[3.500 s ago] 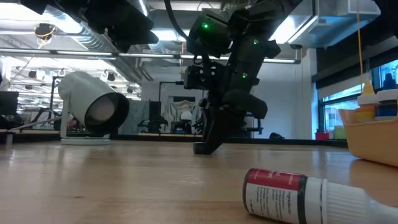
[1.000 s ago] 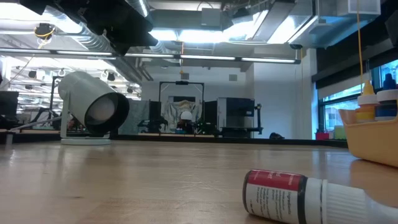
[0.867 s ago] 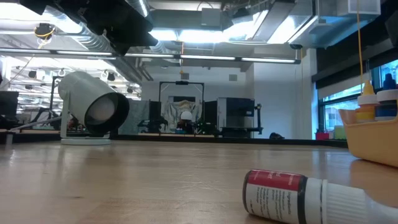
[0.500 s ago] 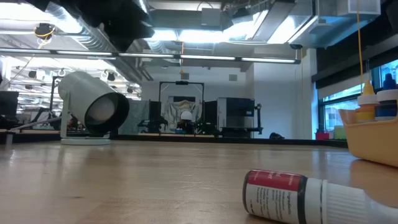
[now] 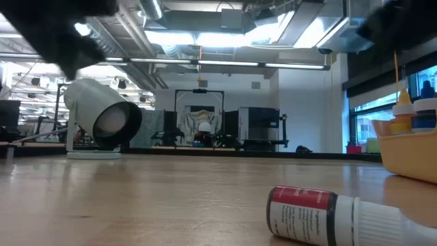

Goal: Pick & Place food coloring
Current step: Put the small black food coloring bottle into the yellow bin

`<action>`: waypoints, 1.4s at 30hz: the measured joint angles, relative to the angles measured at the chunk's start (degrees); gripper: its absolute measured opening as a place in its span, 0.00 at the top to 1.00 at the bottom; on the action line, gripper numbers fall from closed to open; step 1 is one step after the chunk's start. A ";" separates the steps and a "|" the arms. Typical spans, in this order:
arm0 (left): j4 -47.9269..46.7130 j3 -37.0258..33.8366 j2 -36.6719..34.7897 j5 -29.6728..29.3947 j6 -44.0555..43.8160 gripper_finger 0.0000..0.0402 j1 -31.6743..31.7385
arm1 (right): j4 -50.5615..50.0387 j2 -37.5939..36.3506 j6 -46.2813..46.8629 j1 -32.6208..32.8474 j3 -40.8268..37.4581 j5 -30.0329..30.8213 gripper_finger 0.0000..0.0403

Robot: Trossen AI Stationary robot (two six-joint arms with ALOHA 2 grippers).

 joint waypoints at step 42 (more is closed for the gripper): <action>-12.59 -0.11 13.44 -5.69 -101.11 0.58 -16.71 | 20.19 6.70 -41.14 -18.32 0.00 -4.52 0.63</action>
